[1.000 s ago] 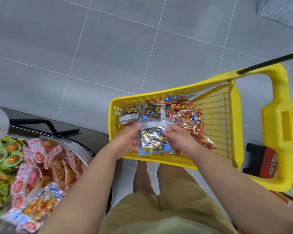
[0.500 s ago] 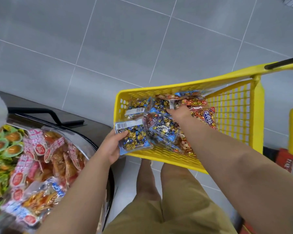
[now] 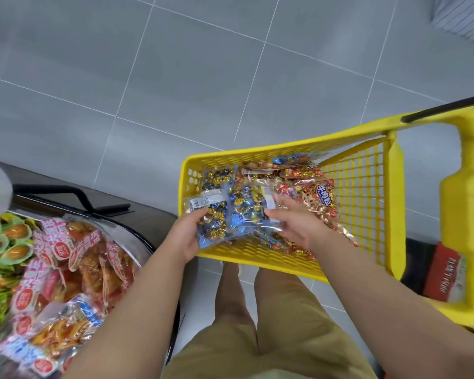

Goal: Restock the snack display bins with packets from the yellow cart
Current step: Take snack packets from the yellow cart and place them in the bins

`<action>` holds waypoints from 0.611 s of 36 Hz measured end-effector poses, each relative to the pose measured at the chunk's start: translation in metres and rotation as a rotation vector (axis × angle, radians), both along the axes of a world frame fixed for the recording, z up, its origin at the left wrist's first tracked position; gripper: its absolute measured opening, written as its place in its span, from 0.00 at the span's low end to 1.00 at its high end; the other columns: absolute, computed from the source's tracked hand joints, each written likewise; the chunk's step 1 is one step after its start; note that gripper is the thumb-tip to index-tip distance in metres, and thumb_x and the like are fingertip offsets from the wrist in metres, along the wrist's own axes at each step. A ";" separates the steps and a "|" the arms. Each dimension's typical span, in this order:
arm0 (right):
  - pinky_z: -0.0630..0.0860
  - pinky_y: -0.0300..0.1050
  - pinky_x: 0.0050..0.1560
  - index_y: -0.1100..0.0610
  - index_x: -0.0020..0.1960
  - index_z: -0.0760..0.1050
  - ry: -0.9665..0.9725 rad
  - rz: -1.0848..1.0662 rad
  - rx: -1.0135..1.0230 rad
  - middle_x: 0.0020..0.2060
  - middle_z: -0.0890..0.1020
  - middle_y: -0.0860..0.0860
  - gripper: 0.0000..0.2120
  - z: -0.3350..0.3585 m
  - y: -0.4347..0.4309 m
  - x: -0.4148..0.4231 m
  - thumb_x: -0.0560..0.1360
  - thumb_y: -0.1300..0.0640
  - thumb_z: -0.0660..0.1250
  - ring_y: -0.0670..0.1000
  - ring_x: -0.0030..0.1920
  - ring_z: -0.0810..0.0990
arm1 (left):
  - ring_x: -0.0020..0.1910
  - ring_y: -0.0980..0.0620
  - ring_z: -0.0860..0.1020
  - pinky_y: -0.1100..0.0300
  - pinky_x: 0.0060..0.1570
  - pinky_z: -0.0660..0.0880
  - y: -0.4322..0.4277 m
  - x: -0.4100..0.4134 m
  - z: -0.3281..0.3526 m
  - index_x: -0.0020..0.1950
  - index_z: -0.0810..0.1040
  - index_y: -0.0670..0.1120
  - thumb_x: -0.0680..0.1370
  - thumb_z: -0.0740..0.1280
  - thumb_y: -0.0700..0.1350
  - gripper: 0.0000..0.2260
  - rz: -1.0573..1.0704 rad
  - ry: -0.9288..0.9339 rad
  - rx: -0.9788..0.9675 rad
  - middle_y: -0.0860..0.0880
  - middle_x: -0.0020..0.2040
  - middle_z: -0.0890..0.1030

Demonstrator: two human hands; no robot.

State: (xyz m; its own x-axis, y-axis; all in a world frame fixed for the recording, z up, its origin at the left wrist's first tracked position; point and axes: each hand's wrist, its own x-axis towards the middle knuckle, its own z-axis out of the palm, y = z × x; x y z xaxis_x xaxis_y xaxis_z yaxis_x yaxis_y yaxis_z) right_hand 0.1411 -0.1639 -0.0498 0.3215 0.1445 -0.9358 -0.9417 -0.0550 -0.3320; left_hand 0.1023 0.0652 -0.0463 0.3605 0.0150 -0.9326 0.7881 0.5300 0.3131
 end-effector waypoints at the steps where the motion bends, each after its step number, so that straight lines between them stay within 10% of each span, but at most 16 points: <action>1: 0.75 0.46 0.55 0.47 0.66 0.70 -0.023 0.056 0.002 0.54 0.80 0.48 0.26 0.002 0.005 -0.005 0.72 0.59 0.72 0.50 0.52 0.78 | 0.42 0.48 0.84 0.52 0.38 0.82 -0.003 0.002 0.002 0.60 0.76 0.47 0.82 0.60 0.45 0.09 -0.011 -0.010 -0.033 0.49 0.43 0.85; 6: 0.74 0.31 0.32 0.51 0.66 0.65 -0.152 0.214 0.010 0.46 0.83 0.48 0.27 0.009 0.026 -0.014 0.72 0.61 0.72 0.39 0.37 0.82 | 0.54 0.43 0.82 0.47 0.48 0.80 -0.017 0.012 0.010 0.67 0.73 0.47 0.69 0.69 0.54 0.28 -0.167 -0.067 -0.155 0.43 0.56 0.83; 11: 0.74 0.35 0.39 0.49 0.63 0.70 -0.202 0.369 -0.040 0.46 0.80 0.44 0.20 0.017 0.020 0.009 0.73 0.51 0.70 0.42 0.42 0.80 | 0.49 0.43 0.84 0.46 0.47 0.81 -0.025 0.012 0.001 0.68 0.71 0.46 0.63 0.77 0.44 0.34 -0.126 0.007 -0.009 0.44 0.53 0.84; 16: 0.72 0.39 0.35 0.64 0.56 0.76 -0.139 -0.281 -0.384 0.36 0.76 0.53 0.12 -0.007 -0.015 0.059 0.77 0.60 0.61 0.47 0.34 0.72 | 0.53 0.43 0.82 0.43 0.52 0.79 -0.026 0.009 -0.011 0.69 0.70 0.47 0.64 0.78 0.45 0.35 -0.116 0.045 0.045 0.44 0.57 0.83; 19: 0.75 0.46 0.58 0.64 0.65 0.69 -0.104 -0.543 -0.280 0.60 0.75 0.63 0.16 -0.019 -0.029 0.088 0.79 0.59 0.60 0.53 0.52 0.77 | 0.49 0.45 0.84 0.50 0.41 0.81 -0.026 0.006 -0.013 0.68 0.71 0.47 0.68 0.77 0.42 0.30 -0.121 0.052 0.083 0.45 0.55 0.84; 22: 0.76 0.47 0.55 0.60 0.64 0.67 -0.069 -0.528 -0.247 0.61 0.74 0.59 0.14 -0.030 -0.031 0.109 0.80 0.58 0.58 0.54 0.54 0.76 | 0.47 0.45 0.84 0.52 0.37 0.81 -0.026 0.003 -0.015 0.67 0.72 0.47 0.70 0.75 0.41 0.27 -0.110 0.050 0.079 0.45 0.52 0.85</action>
State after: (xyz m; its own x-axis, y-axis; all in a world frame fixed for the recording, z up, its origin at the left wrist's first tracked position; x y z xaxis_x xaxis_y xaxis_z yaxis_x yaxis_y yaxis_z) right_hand 0.2504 -0.1949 -0.0796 0.3522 -0.2719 -0.8956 -0.8392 0.3319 -0.4308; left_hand 0.1054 0.0394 -0.0611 0.3176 0.0520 -0.9468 0.8556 0.4147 0.3097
